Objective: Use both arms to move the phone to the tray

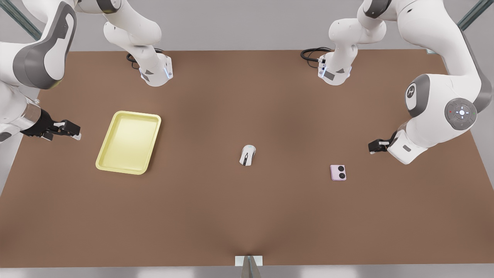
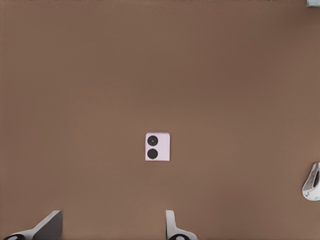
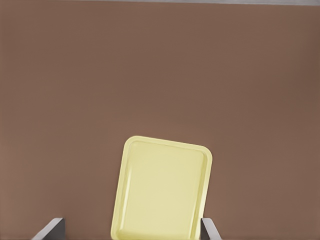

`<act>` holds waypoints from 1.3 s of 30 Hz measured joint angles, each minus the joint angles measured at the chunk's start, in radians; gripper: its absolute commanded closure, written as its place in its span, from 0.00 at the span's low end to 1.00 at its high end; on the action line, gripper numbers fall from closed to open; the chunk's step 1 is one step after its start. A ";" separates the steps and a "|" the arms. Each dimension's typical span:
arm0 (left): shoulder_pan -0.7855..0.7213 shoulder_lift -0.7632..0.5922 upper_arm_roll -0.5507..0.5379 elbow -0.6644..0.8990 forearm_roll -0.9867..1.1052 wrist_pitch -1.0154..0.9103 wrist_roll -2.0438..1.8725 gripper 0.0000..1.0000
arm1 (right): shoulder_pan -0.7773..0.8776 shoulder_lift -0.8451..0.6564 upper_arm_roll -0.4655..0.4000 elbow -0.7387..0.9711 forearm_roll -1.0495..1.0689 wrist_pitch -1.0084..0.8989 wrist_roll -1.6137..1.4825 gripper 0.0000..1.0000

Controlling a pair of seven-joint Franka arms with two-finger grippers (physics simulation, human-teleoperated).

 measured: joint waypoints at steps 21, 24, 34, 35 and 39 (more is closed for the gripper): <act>-0.026 0.226 0.017 -0.624 -0.007 0.918 -0.070 0.00 | -0.002 0.000 0.000 0.000 0.000 -0.002 -0.041 0.00; -0.026 0.247 0.018 -0.631 -0.006 0.953 -0.066 0.00 | -0.001 0.000 -0.001 0.000 0.000 -0.002 -0.044 0.00; -0.031 0.297 0.019 -0.632 -0.004 1.006 -0.043 0.00 | -0.001 0.000 0.000 0.000 0.000 -0.002 -0.051 0.00; -0.031 0.299 0.019 -0.632 -0.003 1.008 -0.041 0.04 | -0.001 0.000 0.000 0.000 0.000 -0.002 -0.052 0.00; -0.031 0.300 0.019 -0.632 -0.003 1.015 -0.036 0.16 | -0.002 0.000 -0.001 0.000 0.000 -0.002 -0.053 0.00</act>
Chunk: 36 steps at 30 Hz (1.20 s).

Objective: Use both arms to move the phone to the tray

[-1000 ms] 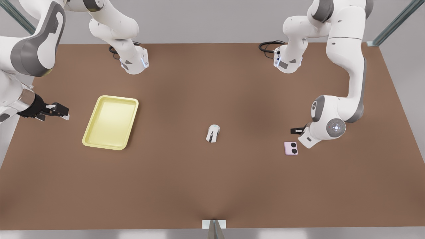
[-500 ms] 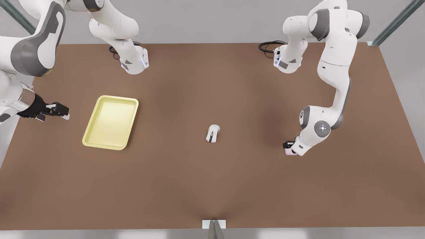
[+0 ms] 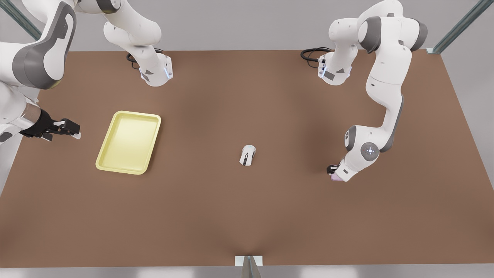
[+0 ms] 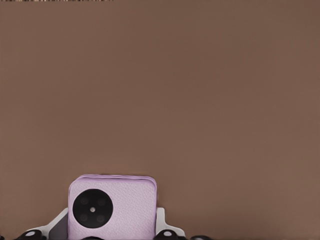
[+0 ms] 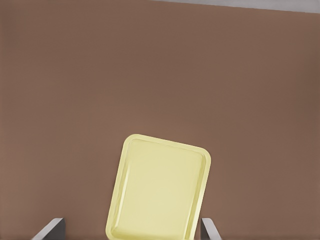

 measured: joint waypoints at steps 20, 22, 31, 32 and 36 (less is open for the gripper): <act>-0.376 0.049 -0.008 0.366 -0.025 -0.217 -0.103 0.20 | 0.005 0.003 -0.007 0.025 0.009 0.002 -0.004 0.00; -0.466 0.114 -0.009 0.504 -0.050 -0.272 -0.163 0.21 | 0.003 0.003 -0.007 0.026 0.006 0.002 -0.004 0.00; -0.717 0.385 -0.019 0.951 -0.118 -0.328 -0.443 0.20 | 0.003 0.003 -0.007 0.026 -0.003 0.000 -0.006 0.00; -0.738 0.419 -0.018 0.991 -0.118 -0.319 -0.467 0.20 | 0.003 0.003 -0.007 0.026 -0.003 0.000 -0.006 0.00; -0.789 0.512 -0.012 1.045 -0.111 -0.269 -0.540 0.20 | 0.004 0.003 -0.007 0.026 -0.004 0.000 -0.006 0.00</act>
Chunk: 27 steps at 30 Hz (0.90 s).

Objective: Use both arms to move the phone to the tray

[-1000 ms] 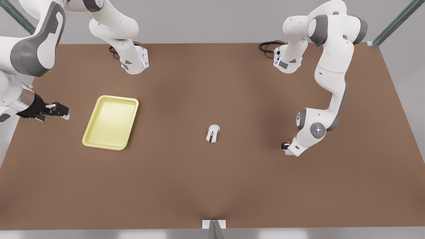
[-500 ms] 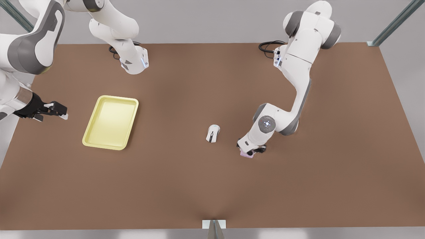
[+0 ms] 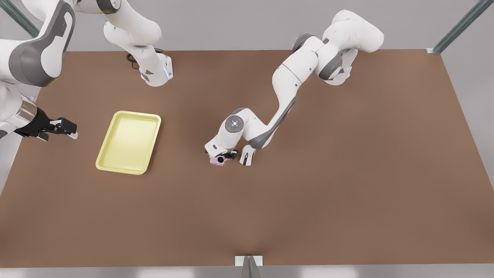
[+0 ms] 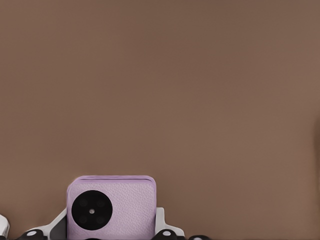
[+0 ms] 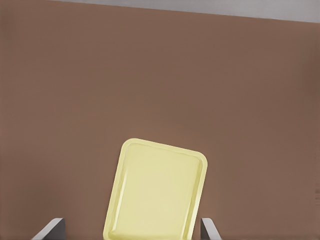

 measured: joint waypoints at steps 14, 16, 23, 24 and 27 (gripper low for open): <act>0.149 -0.086 0.006 -0.008 0.022 -0.081 -0.124 0.00 | -0.022 0.003 0.087 0.002 0.032 -0.017 0.014 0.00; 0.326 -0.194 0.008 -0.010 0.019 -0.230 -0.095 0.00 | 0.001 0.005 0.211 0.002 0.045 -0.019 0.046 0.00; 0.658 -0.750 0.097 -0.293 0.061 -0.643 0.107 0.00 | 0.410 0.272 0.292 -0.005 -0.011 0.059 0.216 0.00; 0.704 -0.832 0.075 -0.361 0.078 -0.662 0.137 0.00 | 0.441 0.290 0.292 -0.031 -0.013 0.097 0.252 0.00; 0.754 -0.950 0.059 -0.435 0.117 -0.702 0.221 0.00 | 0.475 0.297 0.268 -0.171 -0.016 0.244 0.362 0.00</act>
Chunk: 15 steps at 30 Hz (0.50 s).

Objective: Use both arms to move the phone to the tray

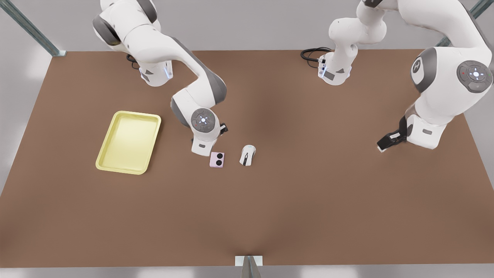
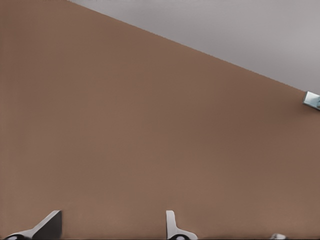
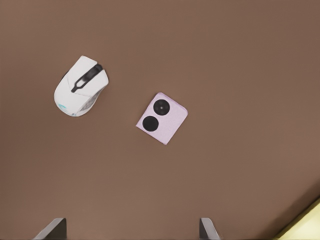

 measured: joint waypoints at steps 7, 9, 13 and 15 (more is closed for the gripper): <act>0.000 0.010 0.005 0.012 0.026 -0.058 0.150 0.00 | 0.060 0.059 -0.072 -0.187 0.030 0.345 0.221 0.00; -0.001 0.018 0.007 0.012 0.027 -0.066 0.183 0.00 | 0.064 0.104 -0.069 -0.212 0.035 0.443 0.283 0.00; 0.002 0.032 0.018 0.012 0.028 -0.076 0.239 0.00 | 0.062 0.131 -0.064 -0.286 0.034 0.602 0.391 0.00; 0.001 0.034 0.019 0.012 0.028 -0.079 0.263 0.00 | 0.061 0.131 -0.065 -0.306 0.008 0.650 0.436 0.00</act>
